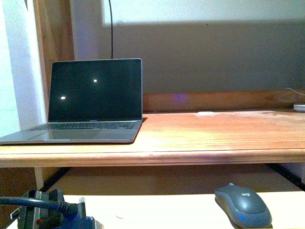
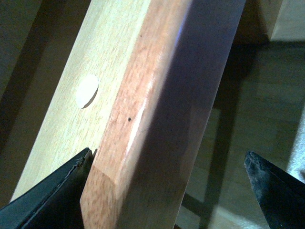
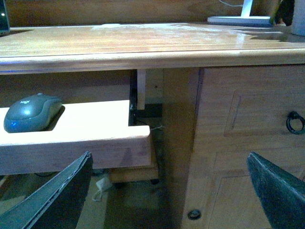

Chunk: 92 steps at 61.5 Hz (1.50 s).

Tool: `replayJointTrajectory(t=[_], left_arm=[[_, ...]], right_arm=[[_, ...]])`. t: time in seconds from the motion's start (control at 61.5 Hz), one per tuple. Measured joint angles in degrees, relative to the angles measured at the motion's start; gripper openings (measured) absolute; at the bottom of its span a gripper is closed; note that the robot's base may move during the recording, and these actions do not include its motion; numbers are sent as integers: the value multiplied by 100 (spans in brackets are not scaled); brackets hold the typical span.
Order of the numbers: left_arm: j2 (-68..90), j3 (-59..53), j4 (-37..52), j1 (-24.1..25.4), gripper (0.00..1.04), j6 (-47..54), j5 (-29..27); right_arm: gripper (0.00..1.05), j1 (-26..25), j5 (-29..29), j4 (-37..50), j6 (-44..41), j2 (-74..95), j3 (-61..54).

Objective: Place mouse

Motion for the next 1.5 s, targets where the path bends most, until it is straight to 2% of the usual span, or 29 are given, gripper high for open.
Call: replayJointTrajectory(t=[0.195,0.325,0.553,0.748,0.895,1.009,1.106,1.236,1.35,1.48,1.497], left_arm=[[-328,-42,-216,-254,97,-990,-81],[-498,28,-267,-299,97,-2194,-68],[-960,243,-404,-391,97,-4553,280],[-1287,332,-343,-411,97,-5650,219],[-1611,474,-229,-348,97,-6192,-595],[-1937,479,-17,-195,97,-6067,-1681],[-2538,323,273,4,97,-5855,-2896],[-3416,-116,-15,-11,97,-5877,-3696],[-4334,-710,-682,-291,97,-6085,-4282],[-5495,-1272,-1690,-946,97,-6339,-4804],[-5689,-1399,-1646,-1049,94,-6290,-4959]], right_arm=[[97,0,0,0,0,0,0],[97,0,0,0,0,0,0],[97,0,0,0,0,0,0],[97,0,0,0,0,0,0],[97,0,-2,0,0,0,0],[97,0,-2,0,0,0,0],[97,0,0,0,0,0,0],[97,0,-2,0,0,0,0],[97,0,0,0,0,0,0],[97,0,0,0,0,0,0],[97,0,-2,0,0,0,0]])
